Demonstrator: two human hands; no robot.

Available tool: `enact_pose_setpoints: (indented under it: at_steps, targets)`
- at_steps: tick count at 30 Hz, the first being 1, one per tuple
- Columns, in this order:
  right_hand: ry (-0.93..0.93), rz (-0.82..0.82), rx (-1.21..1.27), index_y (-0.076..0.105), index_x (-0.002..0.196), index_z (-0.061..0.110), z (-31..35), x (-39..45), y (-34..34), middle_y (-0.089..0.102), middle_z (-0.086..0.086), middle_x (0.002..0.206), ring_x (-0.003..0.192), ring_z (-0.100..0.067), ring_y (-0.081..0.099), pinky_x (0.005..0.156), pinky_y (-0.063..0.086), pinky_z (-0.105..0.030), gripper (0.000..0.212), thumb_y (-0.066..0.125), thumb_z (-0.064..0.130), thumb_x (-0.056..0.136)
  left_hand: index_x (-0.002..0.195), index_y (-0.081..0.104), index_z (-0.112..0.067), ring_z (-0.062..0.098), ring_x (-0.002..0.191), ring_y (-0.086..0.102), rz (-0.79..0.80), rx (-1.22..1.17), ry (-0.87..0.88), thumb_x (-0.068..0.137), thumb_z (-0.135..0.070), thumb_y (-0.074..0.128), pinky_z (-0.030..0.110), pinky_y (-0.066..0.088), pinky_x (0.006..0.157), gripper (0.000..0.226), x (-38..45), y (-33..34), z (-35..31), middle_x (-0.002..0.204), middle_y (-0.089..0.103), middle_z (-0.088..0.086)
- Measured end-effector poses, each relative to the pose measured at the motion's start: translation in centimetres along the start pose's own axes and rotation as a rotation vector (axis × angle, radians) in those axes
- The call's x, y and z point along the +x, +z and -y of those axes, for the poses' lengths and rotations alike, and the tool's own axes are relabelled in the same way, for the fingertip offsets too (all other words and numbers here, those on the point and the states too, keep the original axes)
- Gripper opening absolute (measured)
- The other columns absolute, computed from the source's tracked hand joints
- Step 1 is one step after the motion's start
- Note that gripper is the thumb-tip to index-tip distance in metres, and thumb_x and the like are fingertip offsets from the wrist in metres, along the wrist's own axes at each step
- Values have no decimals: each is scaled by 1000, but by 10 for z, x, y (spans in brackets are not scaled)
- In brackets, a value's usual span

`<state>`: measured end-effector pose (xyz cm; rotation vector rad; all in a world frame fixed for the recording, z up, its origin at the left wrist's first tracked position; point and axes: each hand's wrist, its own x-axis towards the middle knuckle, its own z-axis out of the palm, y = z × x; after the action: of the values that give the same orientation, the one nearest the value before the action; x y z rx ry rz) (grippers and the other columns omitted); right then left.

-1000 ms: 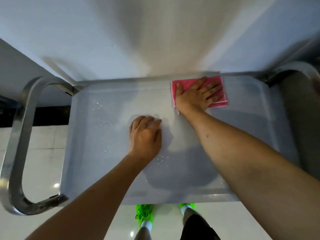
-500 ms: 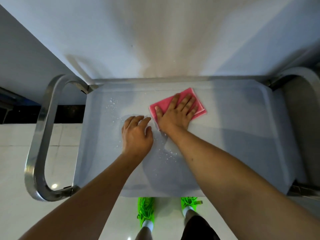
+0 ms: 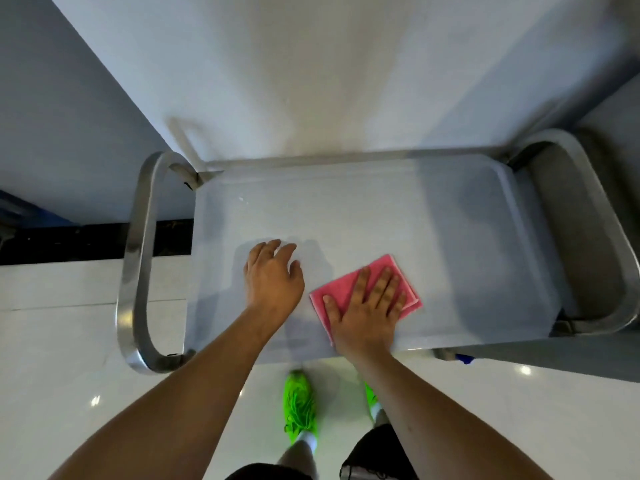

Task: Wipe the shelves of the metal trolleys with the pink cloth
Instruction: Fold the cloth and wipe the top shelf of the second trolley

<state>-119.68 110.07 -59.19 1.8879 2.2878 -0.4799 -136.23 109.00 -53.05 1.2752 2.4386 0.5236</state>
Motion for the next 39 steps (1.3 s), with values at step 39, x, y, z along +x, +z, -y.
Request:
enact_pose_setpoints:
  at_steps: [39]
  targets:
    - [-751,161,-216,-10,163,20,195,196,-22,-25,-13,167,154,-34,-24,124,-14,-51,102,14,83,87,148,36,-15,35,123,53,-15,-148,-679,95,-21,46,48,45,100,54,39,-47,91,137,57,13]
